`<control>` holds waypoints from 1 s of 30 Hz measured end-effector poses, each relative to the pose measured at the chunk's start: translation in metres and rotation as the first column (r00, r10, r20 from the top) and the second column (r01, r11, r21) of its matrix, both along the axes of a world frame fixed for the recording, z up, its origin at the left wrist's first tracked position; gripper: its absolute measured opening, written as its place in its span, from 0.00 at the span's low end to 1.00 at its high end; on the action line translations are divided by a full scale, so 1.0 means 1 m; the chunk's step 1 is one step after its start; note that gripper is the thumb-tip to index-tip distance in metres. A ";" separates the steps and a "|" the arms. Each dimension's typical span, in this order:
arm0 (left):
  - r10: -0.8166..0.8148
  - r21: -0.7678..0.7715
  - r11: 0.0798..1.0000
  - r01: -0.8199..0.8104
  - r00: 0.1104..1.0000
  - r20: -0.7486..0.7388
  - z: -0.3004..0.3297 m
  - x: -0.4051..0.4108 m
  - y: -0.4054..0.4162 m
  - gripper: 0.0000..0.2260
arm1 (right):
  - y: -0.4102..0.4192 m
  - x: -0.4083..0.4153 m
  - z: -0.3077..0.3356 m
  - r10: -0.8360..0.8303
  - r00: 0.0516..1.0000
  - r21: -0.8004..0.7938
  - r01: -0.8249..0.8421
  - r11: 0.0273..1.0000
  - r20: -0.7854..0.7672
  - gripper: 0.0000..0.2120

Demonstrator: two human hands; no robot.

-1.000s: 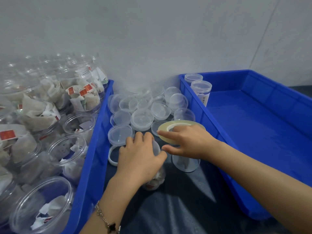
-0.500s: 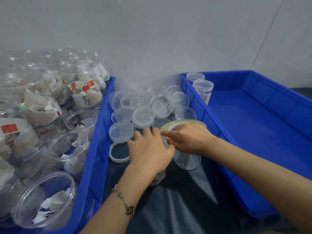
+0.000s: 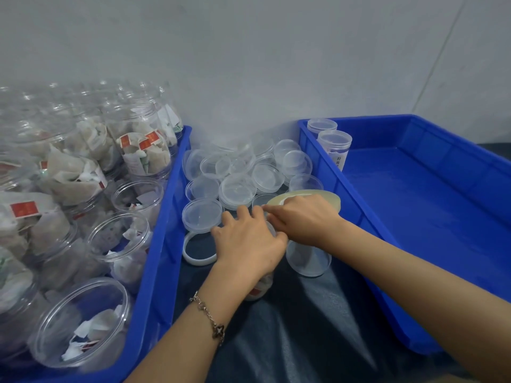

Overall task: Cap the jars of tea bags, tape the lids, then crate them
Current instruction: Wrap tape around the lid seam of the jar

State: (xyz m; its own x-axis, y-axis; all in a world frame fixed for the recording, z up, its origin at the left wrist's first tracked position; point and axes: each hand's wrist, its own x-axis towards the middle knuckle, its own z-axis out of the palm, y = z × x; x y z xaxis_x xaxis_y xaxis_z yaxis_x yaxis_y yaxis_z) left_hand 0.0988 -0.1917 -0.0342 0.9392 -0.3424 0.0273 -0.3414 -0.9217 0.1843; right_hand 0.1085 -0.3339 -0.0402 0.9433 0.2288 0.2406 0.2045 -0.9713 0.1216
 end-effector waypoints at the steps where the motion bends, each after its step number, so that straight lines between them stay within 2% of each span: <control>1: 0.005 0.005 1.000 -0.005 1.000 0.003 0.000 0.001 0.000 0.24 | 0.001 0.001 -0.001 -0.013 1.000 0.012 0.013 1.000 0.002 0.18; 11: 0.028 0.028 0.999 -0.028 1.000 -0.009 0.001 0.008 0.001 0.24 | 0.010 0.013 -0.012 -0.026 1.000 0.063 0.025 0.998 0.012 0.14; 13: -0.030 0.051 0.998 0.030 1.000 -0.007 0.003 0.003 0.000 0.24 | 0.006 0.025 -0.005 -0.119 0.993 0.068 0.119 0.991 -0.009 0.11; 15: -0.092 0.064 0.994 0.092 0.996 -0.006 -0.001 -0.008 -0.002 0.23 | -0.004 0.042 0.017 -0.249 0.968 0.192 0.249 0.949 -0.022 0.11; 17: -0.077 0.055 0.995 0.078 0.997 -0.015 -0.003 -0.013 -0.002 0.23 | -0.004 0.056 0.036 -0.185 0.982 0.259 0.171 0.951 0.028 0.15; 19: -0.059 0.054 0.997 0.060 0.998 -0.010 -0.005 -0.013 -0.001 0.23 | 0.006 0.063 0.046 -0.022 0.993 0.199 -0.002 0.980 0.115 0.16; 21: -0.057 0.035 0.998 0.057 0.998 -0.009 -0.004 -0.012 0.000 0.23 | 0.014 0.064 0.045 0.063 0.981 0.208 -0.102 0.973 0.186 0.17; 25: -0.022 -0.019 1.000 0.022 1.000 0.009 -0.005 -0.014 -0.001 0.21 | 0.015 0.054 0.023 -0.028 0.983 0.311 -0.031 0.950 0.184 0.26; 27: -0.010 -0.031 0.999 0.011 1.000 0.023 -0.004 -0.014 -0.003 0.20 | 0.016 0.043 0.003 -0.049 0.987 0.278 0.005 0.961 0.151 0.26; 30: 0.005 -0.036 0.999 -0.004 1.000 0.008 -0.004 -0.012 -0.005 0.26 | 0.015 0.028 -0.023 -0.043 0.999 0.187 0.040 0.982 0.013 0.23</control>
State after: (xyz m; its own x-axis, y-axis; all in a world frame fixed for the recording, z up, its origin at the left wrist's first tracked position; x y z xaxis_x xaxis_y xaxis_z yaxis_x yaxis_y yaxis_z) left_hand 0.0865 -0.1966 -0.0386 0.9404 -0.3368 0.0472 -0.3389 -0.9161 0.2145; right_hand 0.1363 -0.3193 -0.0635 0.9464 0.1392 0.2914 0.1631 -0.9848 -0.0591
